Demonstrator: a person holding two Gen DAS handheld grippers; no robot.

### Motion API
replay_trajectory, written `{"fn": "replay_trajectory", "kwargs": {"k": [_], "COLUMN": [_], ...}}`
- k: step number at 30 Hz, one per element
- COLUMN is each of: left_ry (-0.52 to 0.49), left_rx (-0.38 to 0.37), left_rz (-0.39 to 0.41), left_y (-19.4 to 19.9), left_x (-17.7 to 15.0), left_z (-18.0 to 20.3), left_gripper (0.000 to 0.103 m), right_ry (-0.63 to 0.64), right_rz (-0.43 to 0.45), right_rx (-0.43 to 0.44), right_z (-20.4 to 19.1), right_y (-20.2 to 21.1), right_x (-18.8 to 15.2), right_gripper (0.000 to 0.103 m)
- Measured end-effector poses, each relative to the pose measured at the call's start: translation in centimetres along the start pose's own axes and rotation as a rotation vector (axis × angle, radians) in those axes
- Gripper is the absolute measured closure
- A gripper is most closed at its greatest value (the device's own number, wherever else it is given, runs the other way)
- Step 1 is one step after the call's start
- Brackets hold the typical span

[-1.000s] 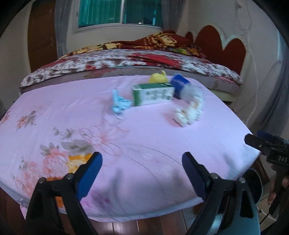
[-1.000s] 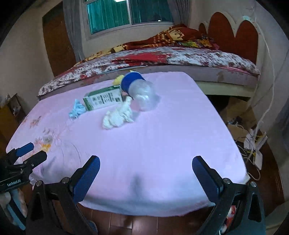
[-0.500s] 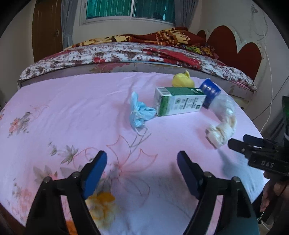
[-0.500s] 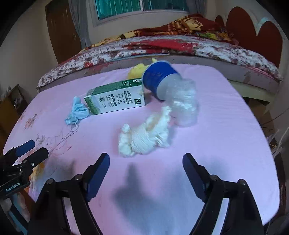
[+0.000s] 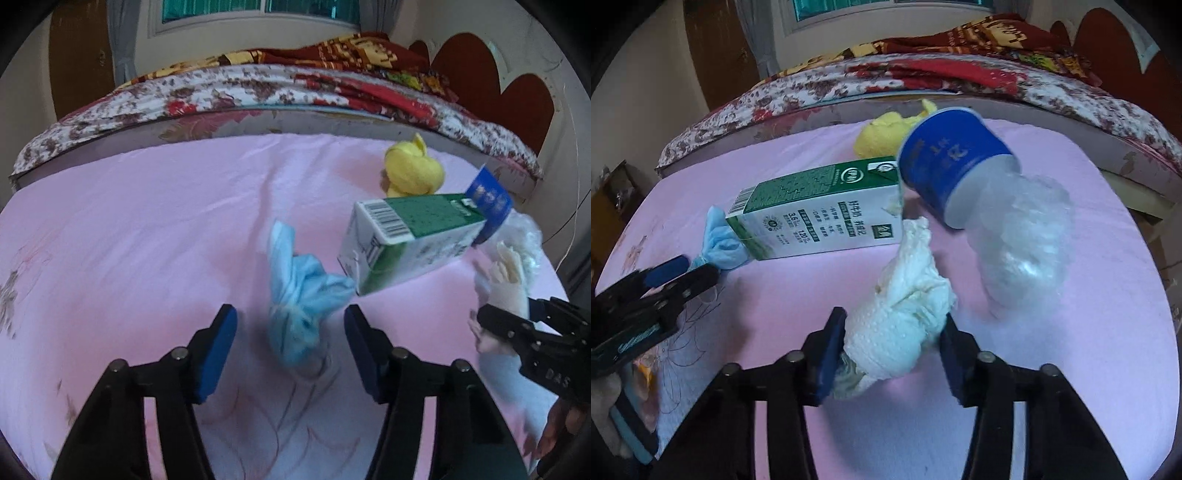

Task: Collect trash
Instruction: 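Grasp the light-blue cloth with the left tool while the right tool grasps the white tissue, then carry the light-blue cloth and tissue over the bucket and open both tools to drop them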

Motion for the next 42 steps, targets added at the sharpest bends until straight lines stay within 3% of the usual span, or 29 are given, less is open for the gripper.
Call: {"fn": "replay_trajectory", "kwargs": {"k": [4, 5, 6, 9, 15, 22, 42], "left_ry": [-0.010, -0.012, -0.014, -0.005, -0.024, -0.053, -0.195], "left_rx": [0.003, 0.003, 0.008, 0.009, -0.023, -0.054, -0.223], "left_rz": [-0.017, -0.015, -0.013, 0.016, 0.085, 0.107, 0.145], "left_y": [-0.8, -0.8, -0.7, 0.3, 4.9, 8.8, 16.6], "left_x": [0.1, 0.1, 0.2, 0.1, -1.2, -3.4, -7.2], "left_z": [0.1, 0.2, 0.3, 0.2, 1.9, 4.9, 18.7], "left_gripper": [0.048, 0.057, 0.073, 0.078, 0.078, 0.078, 0.078], "right_ry": [0.008, 0.010, 0.013, 0.016, 0.023, 0.016, -0.074], "right_rz": [-0.001, -0.001, -0.002, -0.007, 0.037, 0.097, 0.178], "right_rx": [0.003, 0.002, 0.001, 0.037, 0.072, 0.067, -0.067], "right_z": [0.0, -0.1, -0.1, -0.5, -0.8, 0.5, 11.5], "right_y": [-0.4, -0.4, -0.4, -0.2, 2.7, 8.9, 26.2], "right_x": [0.2, 0.3, 0.3, 0.2, -0.8, -3.0, -12.0], "right_gripper": [0.056, 0.056, 0.058, 0.069, 0.070, 0.070, 0.070]}}
Point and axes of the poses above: each gripper's, at about its wrist camera, not at the fingertips, and y roughly against the way its jaws point, z to its right, x to its top, the point moved 2 cm from there along -y, roughly the way its jaws point, and after that the axes turned 9 degrees about z, right-handed, at the moved point
